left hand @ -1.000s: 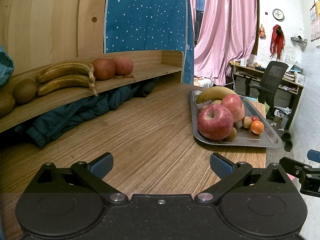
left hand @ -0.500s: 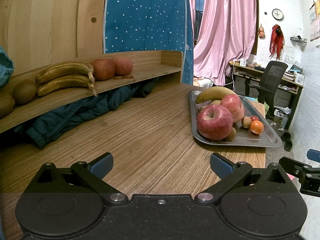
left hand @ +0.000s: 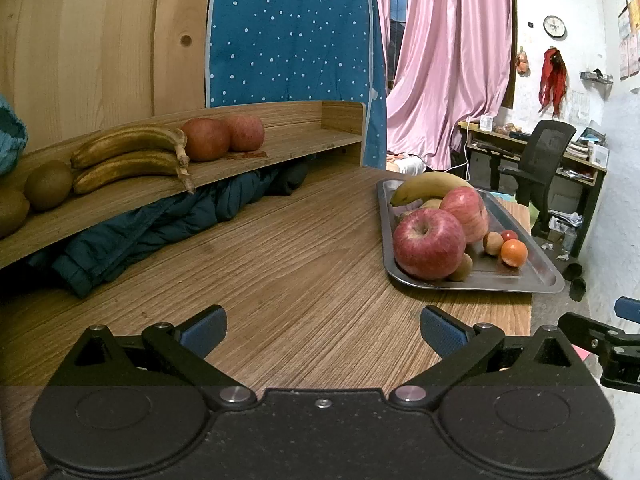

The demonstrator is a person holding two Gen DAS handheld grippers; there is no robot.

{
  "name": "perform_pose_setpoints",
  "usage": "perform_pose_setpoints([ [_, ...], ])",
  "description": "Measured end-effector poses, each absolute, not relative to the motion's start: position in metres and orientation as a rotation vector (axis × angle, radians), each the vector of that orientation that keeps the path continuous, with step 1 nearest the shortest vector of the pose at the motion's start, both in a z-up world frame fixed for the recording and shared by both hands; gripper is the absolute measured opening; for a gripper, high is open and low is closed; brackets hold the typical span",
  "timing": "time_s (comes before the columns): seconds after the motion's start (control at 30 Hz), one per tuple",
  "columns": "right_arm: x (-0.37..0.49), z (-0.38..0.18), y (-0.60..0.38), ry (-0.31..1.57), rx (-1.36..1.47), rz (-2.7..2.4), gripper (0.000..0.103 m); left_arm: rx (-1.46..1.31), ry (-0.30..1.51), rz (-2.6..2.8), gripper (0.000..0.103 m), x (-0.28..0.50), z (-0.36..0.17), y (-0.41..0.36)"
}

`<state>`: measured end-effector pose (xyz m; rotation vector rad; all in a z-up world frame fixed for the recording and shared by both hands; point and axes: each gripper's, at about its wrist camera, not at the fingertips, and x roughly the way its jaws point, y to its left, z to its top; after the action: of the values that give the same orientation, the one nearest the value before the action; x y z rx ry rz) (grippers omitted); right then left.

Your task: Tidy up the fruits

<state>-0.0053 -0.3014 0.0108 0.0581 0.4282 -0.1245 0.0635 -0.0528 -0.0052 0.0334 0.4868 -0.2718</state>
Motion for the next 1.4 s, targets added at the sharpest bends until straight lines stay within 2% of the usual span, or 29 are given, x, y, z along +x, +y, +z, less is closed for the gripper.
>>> perform_pose_setpoints([
  [1.4, -0.0049, 0.0102, -0.3005, 0.432, 0.058, -0.124, 0.103, 0.033, 0.492, -0.282, 0.102, 0.0640, -0.0053, -0.0536],
])
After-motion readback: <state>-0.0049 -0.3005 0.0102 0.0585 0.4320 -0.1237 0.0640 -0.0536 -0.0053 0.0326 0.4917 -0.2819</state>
